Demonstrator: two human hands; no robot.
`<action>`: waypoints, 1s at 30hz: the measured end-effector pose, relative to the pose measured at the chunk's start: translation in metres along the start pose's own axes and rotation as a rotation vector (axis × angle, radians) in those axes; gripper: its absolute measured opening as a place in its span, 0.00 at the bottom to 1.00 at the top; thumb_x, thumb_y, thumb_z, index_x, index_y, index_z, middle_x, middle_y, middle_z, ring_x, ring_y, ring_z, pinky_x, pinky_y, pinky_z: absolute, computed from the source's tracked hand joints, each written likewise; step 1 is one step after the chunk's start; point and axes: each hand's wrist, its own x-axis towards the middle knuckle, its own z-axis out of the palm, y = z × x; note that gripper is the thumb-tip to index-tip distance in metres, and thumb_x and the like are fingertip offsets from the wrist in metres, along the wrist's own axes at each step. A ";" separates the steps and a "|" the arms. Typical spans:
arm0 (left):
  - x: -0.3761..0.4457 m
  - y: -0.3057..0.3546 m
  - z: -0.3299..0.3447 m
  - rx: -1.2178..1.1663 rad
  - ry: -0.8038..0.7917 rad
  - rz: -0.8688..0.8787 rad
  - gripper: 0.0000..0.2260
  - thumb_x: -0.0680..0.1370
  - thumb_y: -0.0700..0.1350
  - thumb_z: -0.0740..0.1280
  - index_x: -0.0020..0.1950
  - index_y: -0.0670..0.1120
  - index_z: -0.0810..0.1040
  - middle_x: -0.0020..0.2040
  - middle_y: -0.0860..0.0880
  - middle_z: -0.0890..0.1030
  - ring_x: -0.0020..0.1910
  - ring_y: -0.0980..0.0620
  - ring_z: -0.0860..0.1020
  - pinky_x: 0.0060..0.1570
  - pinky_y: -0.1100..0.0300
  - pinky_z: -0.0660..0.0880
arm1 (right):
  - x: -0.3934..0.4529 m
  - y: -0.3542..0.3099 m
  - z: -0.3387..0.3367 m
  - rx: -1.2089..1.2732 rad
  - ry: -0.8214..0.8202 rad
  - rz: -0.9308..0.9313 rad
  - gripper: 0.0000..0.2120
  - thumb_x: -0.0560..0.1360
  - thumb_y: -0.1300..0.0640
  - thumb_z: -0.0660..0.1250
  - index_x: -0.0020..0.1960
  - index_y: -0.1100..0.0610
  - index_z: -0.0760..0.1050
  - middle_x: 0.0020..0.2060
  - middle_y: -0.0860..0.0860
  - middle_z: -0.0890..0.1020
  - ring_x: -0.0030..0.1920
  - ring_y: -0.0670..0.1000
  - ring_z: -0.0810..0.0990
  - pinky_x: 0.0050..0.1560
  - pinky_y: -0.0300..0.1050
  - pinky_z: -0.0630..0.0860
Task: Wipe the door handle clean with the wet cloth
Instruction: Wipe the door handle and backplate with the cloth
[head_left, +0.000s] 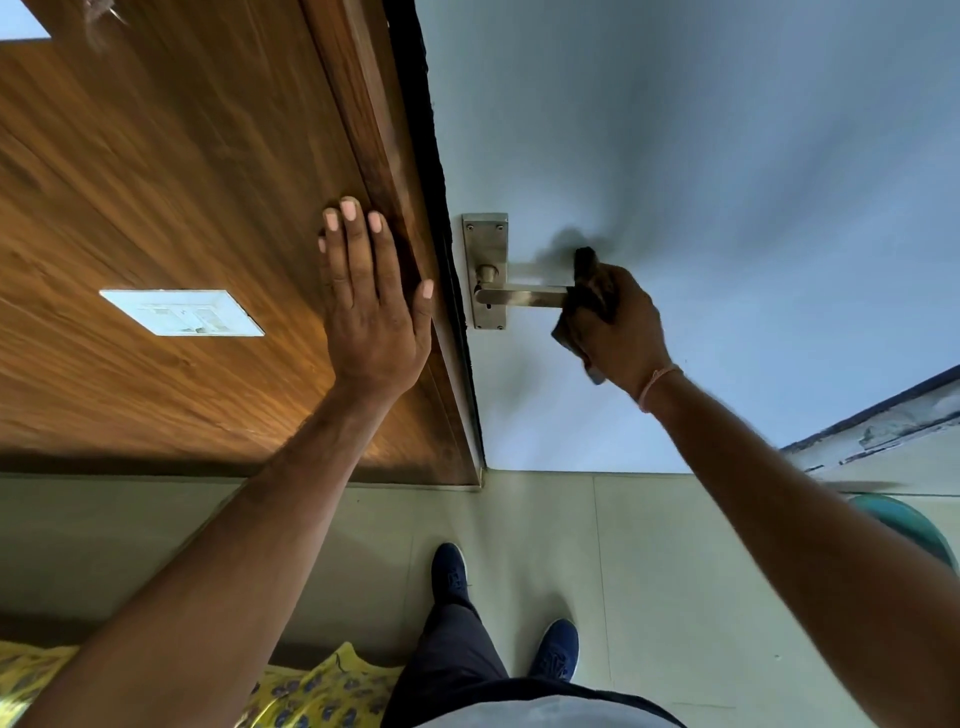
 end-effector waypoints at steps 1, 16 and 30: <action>0.000 0.000 0.000 -0.003 0.000 0.000 0.34 0.84 0.50 0.66 0.83 0.32 0.59 0.82 0.30 0.63 0.83 0.29 0.60 0.84 0.37 0.59 | 0.000 0.002 0.009 0.172 0.040 0.116 0.16 0.75 0.63 0.65 0.63 0.60 0.76 0.39 0.55 0.85 0.38 0.54 0.87 0.37 0.46 0.82; -0.001 -0.004 0.002 -0.032 -0.012 0.027 0.34 0.84 0.49 0.65 0.82 0.31 0.59 0.81 0.28 0.62 0.82 0.27 0.60 0.81 0.33 0.62 | -0.035 -0.028 0.084 1.259 0.060 0.616 0.09 0.84 0.65 0.62 0.55 0.59 0.81 0.50 0.56 0.86 0.53 0.56 0.85 0.53 0.49 0.82; -0.004 -0.012 0.002 -0.003 0.008 0.063 0.31 0.86 0.53 0.58 0.83 0.34 0.62 0.82 0.32 0.63 0.83 0.32 0.61 0.82 0.37 0.64 | -0.032 -0.023 0.066 1.216 -0.241 0.644 0.14 0.81 0.66 0.57 0.59 0.63 0.80 0.57 0.61 0.82 0.56 0.59 0.83 0.65 0.54 0.79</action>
